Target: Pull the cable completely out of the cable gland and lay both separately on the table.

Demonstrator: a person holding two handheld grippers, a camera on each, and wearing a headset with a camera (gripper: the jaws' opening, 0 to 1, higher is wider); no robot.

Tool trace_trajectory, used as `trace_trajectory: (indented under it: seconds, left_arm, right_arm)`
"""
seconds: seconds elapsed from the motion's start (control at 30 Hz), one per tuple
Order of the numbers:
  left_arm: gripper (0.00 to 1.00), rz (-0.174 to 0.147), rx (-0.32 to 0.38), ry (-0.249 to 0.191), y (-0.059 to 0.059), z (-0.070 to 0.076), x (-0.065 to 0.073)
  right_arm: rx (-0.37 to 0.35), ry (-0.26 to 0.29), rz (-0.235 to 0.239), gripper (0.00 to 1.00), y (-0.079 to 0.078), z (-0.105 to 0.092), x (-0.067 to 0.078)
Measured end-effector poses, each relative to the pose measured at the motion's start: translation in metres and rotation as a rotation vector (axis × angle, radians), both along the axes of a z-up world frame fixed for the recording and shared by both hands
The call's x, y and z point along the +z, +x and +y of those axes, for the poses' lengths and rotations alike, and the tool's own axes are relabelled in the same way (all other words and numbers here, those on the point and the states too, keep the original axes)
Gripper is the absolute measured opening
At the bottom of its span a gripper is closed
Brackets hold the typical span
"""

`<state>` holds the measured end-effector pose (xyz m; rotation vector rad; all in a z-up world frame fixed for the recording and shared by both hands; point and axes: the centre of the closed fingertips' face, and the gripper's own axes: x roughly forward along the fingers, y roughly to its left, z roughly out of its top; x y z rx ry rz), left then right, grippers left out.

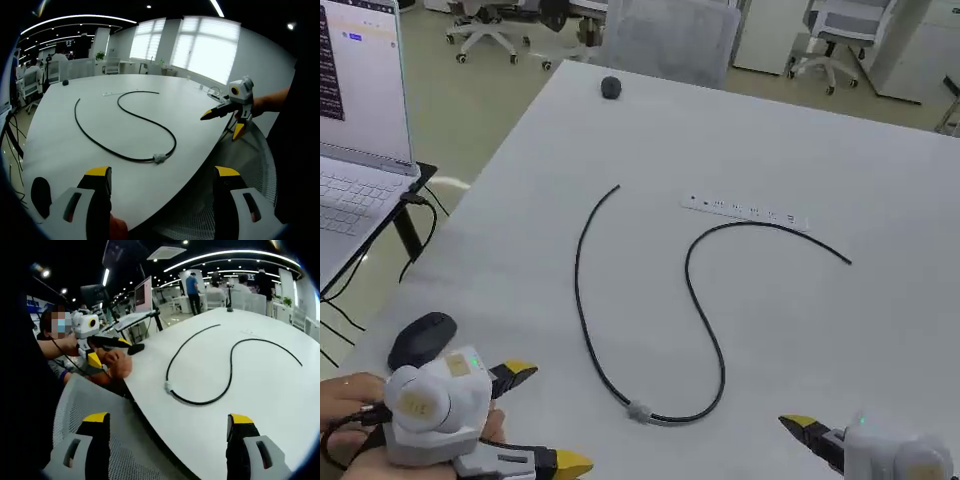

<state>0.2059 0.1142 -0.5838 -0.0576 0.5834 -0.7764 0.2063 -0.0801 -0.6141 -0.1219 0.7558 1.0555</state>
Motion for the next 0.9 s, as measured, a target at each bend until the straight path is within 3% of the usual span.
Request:
trace_trajectory:
  seconds: [0.2,0.43,0.6,0.9]
  left_arm:
    - [0.92,0.007,-0.008,0.016,-0.003,0.001,-0.004]
    - [0.93,-0.005,0.014,-0.006,-0.001,0.003,0.000]
    - [0.94,0.009,-0.002,0.008,-0.004,0.002,-0.003]
    - [0.99,0.009,0.012,-0.009,-0.004,0.005,-0.001]
  right_arm:
    - [0.004,0.003,-0.002,0.98,0.000,0.002,0.002]
    - [0.006,-0.003,-0.007,0.96,0.003,0.001,0.000]
    - [0.011,0.007,-0.006,0.96,0.002,0.005,0.003]
    - [0.024,0.013,-0.005,0.96,0.005,0.012,0.000]
